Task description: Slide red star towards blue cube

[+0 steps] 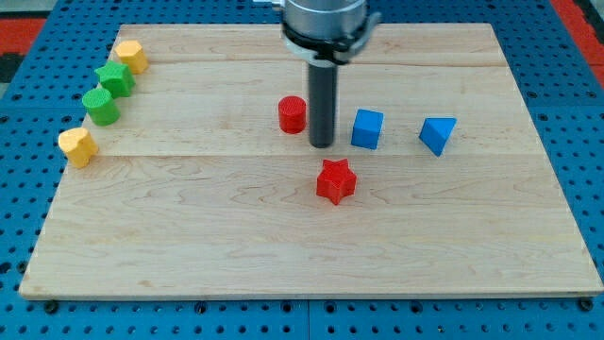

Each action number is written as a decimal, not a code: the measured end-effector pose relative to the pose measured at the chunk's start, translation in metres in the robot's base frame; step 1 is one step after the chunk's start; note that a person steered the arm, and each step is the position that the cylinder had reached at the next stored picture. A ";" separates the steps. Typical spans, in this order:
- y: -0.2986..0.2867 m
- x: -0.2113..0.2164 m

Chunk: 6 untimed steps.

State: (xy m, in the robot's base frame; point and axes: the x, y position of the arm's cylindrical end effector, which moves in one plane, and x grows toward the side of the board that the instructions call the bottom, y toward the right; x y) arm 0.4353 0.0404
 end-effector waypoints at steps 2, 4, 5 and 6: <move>0.035 0.074; -0.101 0.030; -0.051 0.059; -0.011 0.071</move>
